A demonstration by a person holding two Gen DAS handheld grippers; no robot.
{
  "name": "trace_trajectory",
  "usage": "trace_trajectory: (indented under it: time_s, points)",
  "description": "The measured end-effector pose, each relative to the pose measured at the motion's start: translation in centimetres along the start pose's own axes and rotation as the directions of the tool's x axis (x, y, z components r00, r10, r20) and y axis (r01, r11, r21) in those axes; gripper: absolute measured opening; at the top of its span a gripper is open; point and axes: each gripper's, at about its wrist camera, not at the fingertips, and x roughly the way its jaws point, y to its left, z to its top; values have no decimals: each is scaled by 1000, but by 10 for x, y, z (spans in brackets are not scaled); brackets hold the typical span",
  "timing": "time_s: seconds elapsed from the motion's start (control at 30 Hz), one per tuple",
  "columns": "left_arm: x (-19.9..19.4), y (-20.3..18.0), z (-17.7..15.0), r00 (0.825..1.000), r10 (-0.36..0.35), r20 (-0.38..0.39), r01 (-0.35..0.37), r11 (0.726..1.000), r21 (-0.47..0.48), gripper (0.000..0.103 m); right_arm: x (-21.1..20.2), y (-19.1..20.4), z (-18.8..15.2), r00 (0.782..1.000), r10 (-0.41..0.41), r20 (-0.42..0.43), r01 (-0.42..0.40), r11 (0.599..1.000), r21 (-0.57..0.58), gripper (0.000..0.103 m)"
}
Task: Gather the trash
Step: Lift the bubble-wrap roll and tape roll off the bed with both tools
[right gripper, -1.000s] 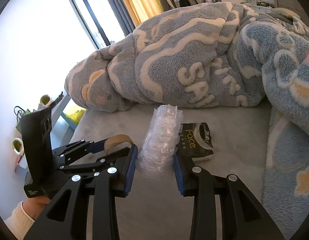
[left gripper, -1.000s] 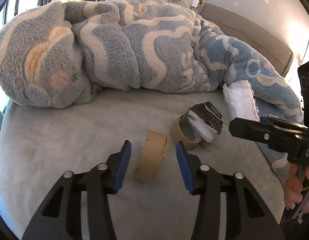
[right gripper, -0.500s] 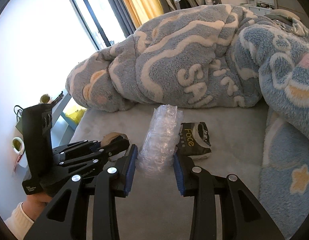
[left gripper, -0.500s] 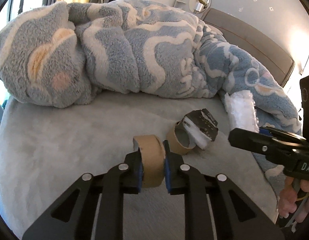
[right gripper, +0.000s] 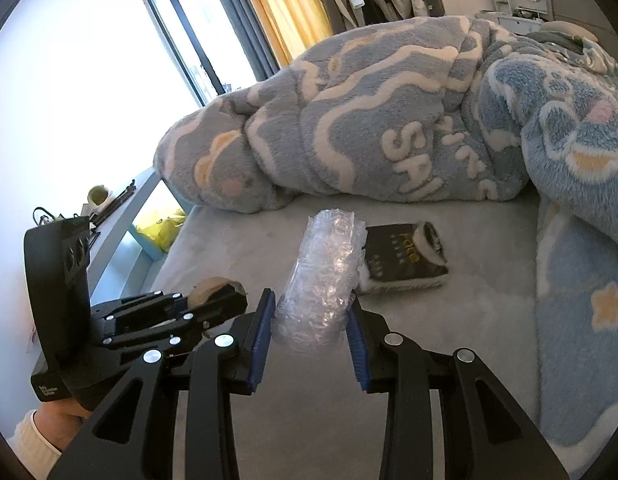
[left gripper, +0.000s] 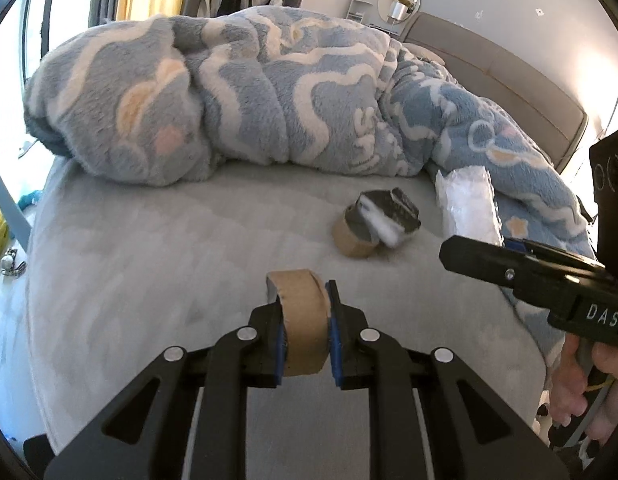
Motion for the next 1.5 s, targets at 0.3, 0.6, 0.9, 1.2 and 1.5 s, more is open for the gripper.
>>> trace_trajectory:
  time_s: [0.3,0.6,0.9,1.2,1.5]
  points:
    - [-41,-1,-32,1000,18,-9,-18,1000,20,19,-16,35,-22,1000,20,15,-20,1000,-4,35]
    - [-70,6,-62,999,23,-37,-22,1000,15,19,-22,70,-43,999,39,17,-38,999,-9,35]
    - [-99,24,-77,998,50,-30,-50,999,-15,19,-17,102,-60,998,56,2,-56,998,-30,35]
    - [-121,59,-88,995,99,-27,-100,994,-52,19,-6,134,-64,996,86,-8,-87,995,-57,35]
    - [-140,108,-101,991,129,-41,-133,985,-113,19,18,175,-61,992,123,-38,-126,987,-96,35]
